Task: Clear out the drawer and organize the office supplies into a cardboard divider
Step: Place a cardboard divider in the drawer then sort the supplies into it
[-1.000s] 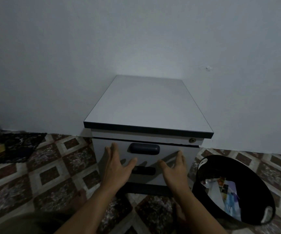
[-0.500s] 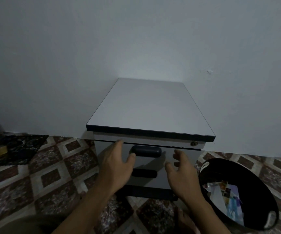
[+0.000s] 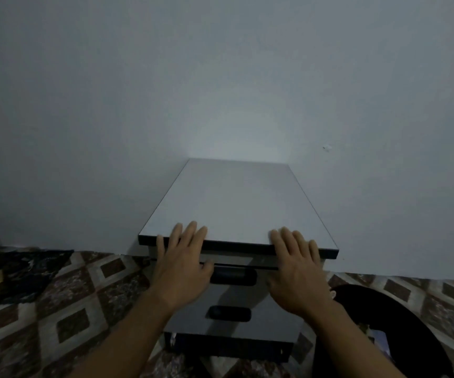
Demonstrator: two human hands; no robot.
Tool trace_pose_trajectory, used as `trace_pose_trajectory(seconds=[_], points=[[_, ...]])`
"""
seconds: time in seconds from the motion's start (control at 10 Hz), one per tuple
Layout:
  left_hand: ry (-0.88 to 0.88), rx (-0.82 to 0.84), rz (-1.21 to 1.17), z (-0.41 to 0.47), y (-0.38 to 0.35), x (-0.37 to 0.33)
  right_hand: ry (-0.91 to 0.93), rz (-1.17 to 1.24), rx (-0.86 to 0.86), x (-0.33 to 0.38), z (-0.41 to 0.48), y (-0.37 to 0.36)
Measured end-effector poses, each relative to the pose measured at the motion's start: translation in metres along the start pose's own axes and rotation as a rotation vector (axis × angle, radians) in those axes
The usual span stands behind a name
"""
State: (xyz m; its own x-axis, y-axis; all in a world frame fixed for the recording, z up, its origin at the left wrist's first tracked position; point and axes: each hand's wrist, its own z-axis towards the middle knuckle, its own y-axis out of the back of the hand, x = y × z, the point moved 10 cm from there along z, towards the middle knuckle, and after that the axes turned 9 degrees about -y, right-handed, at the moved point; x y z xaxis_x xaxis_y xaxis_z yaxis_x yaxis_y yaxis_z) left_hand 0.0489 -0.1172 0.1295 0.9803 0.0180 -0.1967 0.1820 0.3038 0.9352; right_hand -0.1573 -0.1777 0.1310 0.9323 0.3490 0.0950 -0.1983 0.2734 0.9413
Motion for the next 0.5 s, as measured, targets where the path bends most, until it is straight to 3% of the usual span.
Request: trace_pose_trajectory(seconds=[0.1, 0.3, 0.4, 0.5], points=[[-0.009, -0.034, 0.076, -0.008, -0.009, 0.002, -0.011, -0.024, -0.062, -0.004, -0.006, -0.007], [0.038, -0.044, -0.014, -0.005, -0.007, 0.001, -0.029, 0.038, -0.142, -0.009, -0.004, -0.008], [-0.041, -0.074, 0.004, -0.001, -0.009, -0.003, -0.024, 0.148, -0.207, -0.008, -0.005, -0.009], [-0.174, -0.116, 0.249, -0.011, -0.036, 0.011, 0.022, 0.220, -0.255, 0.001, -0.011, -0.009]])
